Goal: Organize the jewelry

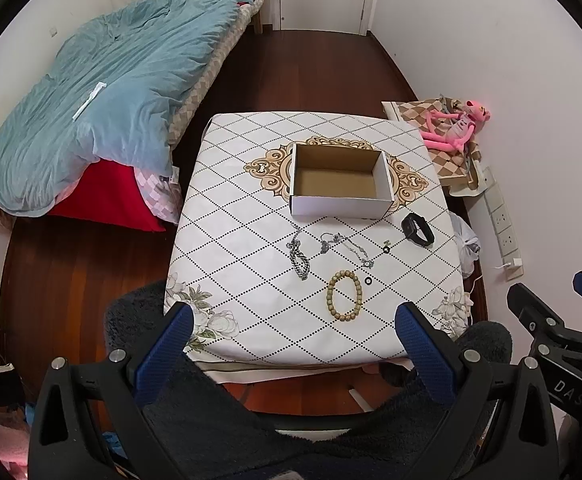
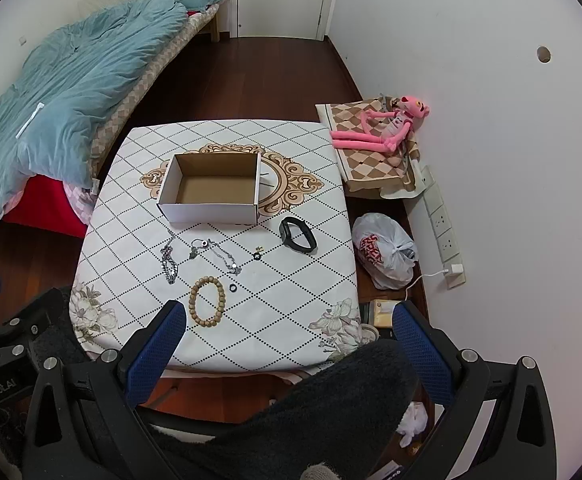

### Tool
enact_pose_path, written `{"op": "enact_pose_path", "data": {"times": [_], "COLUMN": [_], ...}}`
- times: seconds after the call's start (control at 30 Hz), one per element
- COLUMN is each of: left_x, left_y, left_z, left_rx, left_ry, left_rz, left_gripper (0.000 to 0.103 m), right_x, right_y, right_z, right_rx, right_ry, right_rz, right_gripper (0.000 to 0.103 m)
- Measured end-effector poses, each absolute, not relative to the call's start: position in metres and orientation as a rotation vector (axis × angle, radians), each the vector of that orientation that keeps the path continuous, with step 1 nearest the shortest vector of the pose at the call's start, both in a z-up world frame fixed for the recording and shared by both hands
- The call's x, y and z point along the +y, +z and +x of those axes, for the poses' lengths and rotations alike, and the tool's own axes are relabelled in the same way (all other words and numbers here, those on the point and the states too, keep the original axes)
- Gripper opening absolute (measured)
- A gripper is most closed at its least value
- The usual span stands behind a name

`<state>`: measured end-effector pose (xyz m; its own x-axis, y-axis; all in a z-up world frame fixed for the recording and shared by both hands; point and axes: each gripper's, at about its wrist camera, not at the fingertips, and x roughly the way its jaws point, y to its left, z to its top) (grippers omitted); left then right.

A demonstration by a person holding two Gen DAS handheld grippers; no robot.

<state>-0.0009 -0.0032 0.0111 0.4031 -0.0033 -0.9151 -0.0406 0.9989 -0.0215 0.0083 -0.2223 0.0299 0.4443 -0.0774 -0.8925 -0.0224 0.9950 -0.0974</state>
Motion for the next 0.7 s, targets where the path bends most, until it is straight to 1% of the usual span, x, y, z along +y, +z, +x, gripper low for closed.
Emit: {"op": "enact_pose_path", "data": {"times": [0.7], "left_x": [-0.0028], "left_y": [0.0164], "left_z": [-0.0028], "left_rx": [1.142], "left_ry": [0.023], "left_rz": [-0.043], "left_gripper": [0.103], "right_x": [-0.2240], "right_y": [0.0323], "right_z": [0.0073], "right_rx": [1.104], "right_ry": [-0.035], "right_rz": [-0.099], "right_gripper": [0.103]}}
